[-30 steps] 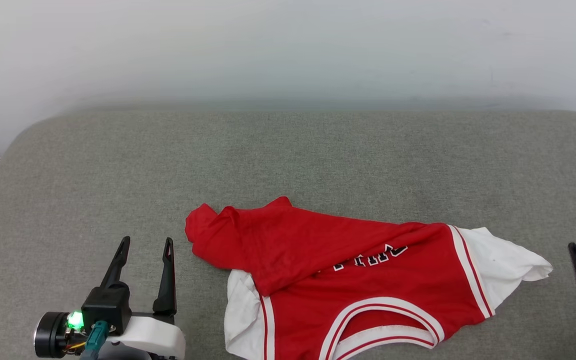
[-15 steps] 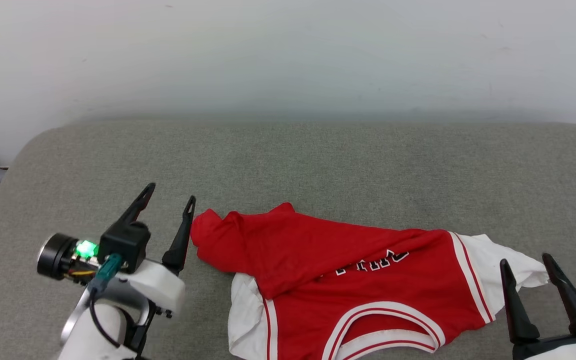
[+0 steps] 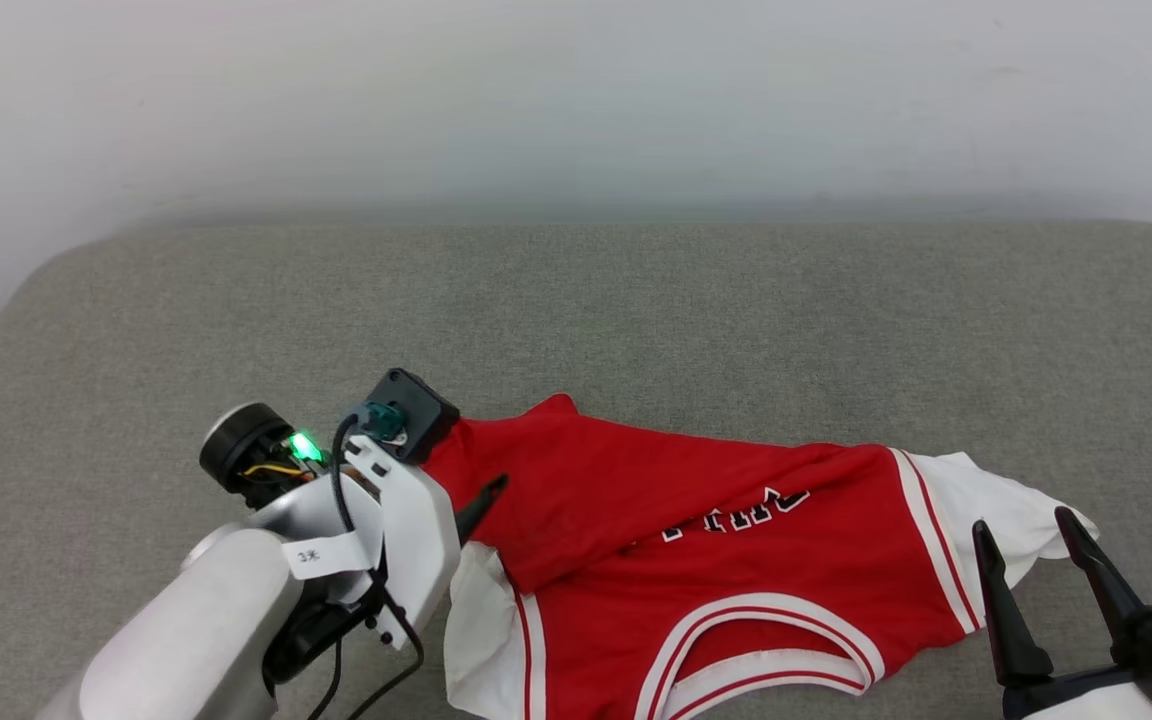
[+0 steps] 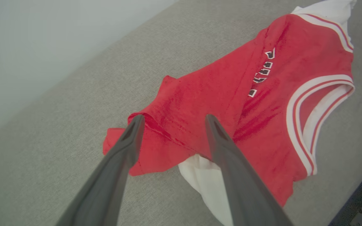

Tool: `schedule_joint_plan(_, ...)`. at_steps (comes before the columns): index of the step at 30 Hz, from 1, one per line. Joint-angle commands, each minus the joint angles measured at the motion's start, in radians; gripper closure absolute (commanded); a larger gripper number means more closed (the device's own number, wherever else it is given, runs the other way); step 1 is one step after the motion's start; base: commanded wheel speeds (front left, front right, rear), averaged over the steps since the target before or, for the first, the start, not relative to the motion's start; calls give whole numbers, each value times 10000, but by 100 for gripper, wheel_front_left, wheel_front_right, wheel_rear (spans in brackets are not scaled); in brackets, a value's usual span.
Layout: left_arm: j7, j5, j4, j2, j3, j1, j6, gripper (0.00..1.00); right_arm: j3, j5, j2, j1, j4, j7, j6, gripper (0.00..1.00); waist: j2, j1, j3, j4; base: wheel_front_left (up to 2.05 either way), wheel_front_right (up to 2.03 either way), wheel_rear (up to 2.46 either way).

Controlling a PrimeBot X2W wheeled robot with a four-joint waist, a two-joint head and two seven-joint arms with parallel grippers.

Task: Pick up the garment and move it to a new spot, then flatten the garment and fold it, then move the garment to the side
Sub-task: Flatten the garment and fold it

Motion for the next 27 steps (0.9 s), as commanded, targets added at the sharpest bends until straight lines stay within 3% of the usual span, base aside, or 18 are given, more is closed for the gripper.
schedule_joint_plan(1,769,-585,-107,302,-648,-346,-2,0,58,-18,-68,-212,102,-92,-9,0,0,0,85,-80,0,0,0)
schedule_joint_plan(6,2163,-1878,-257,785,-1987,-843,-3,0,128,-26,-84,-438,275,-229,-11,0,0,0,316,-260,0,0,0)
schedule_joint_plan(10,2634,-2383,-93,1095,-2828,-1114,-4,0,122,-39,-36,-610,413,-333,-11,0,0,0,537,-398,0,0,0)
schedule_joint_plan(18,2515,-2766,539,1294,-3967,-1297,-4,0,147,-50,64,-901,589,-462,-11,0,0,0,1027,-595,0,0,0)
schedule_joint_plan(27,2296,-2682,2306,1184,-5377,-1378,22,0,278,-106,180,-1430,935,-561,-11,0,0,0,1783,-713,0,0,0)
